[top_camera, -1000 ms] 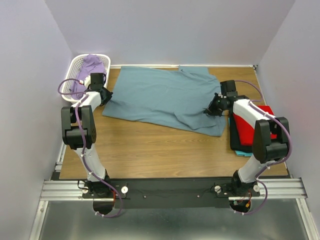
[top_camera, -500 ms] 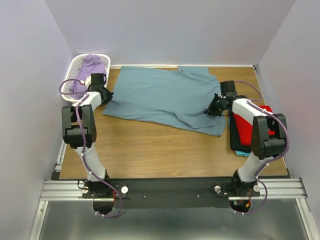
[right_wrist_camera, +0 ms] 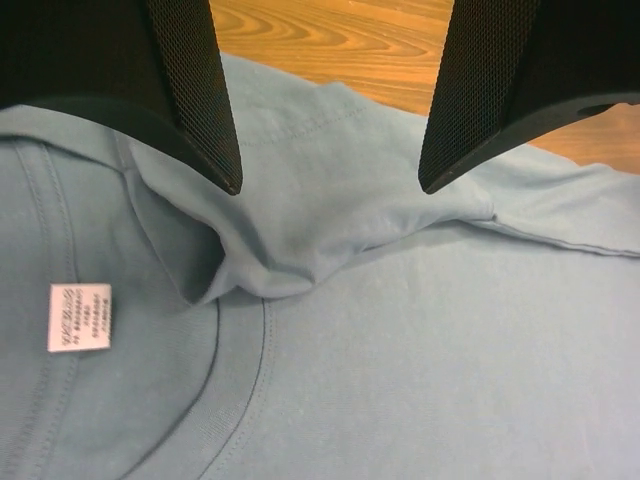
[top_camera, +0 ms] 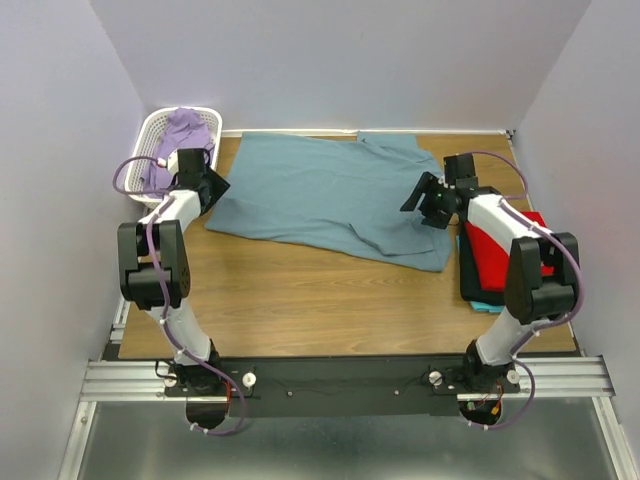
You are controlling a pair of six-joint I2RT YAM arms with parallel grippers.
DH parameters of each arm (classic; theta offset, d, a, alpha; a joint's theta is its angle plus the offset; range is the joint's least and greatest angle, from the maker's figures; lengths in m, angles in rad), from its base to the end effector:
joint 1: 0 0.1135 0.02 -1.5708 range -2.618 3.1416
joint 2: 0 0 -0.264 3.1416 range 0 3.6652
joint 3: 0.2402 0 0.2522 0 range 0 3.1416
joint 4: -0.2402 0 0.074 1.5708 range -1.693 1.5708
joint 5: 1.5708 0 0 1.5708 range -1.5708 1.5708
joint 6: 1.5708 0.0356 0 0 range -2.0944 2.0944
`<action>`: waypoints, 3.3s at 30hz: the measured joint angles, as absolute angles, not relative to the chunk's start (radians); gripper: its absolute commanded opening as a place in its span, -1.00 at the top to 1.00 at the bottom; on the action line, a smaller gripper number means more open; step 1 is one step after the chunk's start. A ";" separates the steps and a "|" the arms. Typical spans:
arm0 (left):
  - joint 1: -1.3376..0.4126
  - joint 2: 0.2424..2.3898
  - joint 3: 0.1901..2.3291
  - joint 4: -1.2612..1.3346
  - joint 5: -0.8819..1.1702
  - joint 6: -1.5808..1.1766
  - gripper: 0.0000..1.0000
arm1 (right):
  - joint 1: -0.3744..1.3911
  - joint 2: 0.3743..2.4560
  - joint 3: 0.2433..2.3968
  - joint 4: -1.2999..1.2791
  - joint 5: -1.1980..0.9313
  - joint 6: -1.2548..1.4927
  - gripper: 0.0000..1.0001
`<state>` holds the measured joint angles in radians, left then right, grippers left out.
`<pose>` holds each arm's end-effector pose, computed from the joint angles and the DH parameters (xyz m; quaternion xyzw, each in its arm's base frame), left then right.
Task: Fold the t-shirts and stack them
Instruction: Fold the tshirt
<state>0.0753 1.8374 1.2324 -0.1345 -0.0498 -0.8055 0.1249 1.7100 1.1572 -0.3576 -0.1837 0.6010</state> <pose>0.4048 0.0323 0.2044 -0.3990 0.8230 -0.1229 0.3852 0.3598 0.0517 0.2113 0.1932 0.9224 0.1957 0.2710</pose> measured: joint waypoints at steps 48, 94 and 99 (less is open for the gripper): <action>0.015 1.723 0.974 -0.140 -0.320 -0.962 -0.05 | 0.385 1.666 0.977 -0.281 -0.055 0.748 0.61; 0.005 1.605 0.974 -0.131 -0.116 -0.848 -0.07 | 0.377 2.042 1.655 -0.286 0.226 0.347 -0.46; 0.004 1.604 0.986 -0.144 -0.107 -0.836 -0.07 | 0.375 1.791 1.409 -0.288 0.219 0.404 0.02</action>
